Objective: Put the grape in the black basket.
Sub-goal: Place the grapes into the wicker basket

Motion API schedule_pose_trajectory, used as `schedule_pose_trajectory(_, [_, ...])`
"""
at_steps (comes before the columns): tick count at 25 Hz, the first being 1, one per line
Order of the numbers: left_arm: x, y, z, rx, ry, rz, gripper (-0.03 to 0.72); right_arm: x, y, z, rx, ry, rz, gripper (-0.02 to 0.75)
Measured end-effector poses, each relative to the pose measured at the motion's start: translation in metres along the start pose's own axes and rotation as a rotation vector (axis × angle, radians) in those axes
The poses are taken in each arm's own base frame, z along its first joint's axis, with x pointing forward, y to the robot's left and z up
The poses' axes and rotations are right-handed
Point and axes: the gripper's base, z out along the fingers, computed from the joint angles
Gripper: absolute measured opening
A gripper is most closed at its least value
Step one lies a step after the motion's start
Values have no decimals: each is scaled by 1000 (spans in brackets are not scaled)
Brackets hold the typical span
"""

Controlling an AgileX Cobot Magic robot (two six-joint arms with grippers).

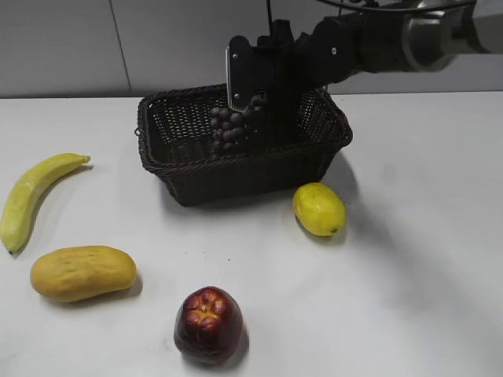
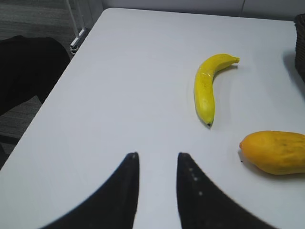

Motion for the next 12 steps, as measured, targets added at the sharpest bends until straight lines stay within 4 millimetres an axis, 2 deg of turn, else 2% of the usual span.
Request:
schedule_pose_trajectory(8, [0,0,0,0,0,0,217,-10,-21,-44,-129,30,117,599])
schedule_pose_trajectory(12, [0,0,0,0,0,0,217,-15,-40,-70,-107,21,302,583])
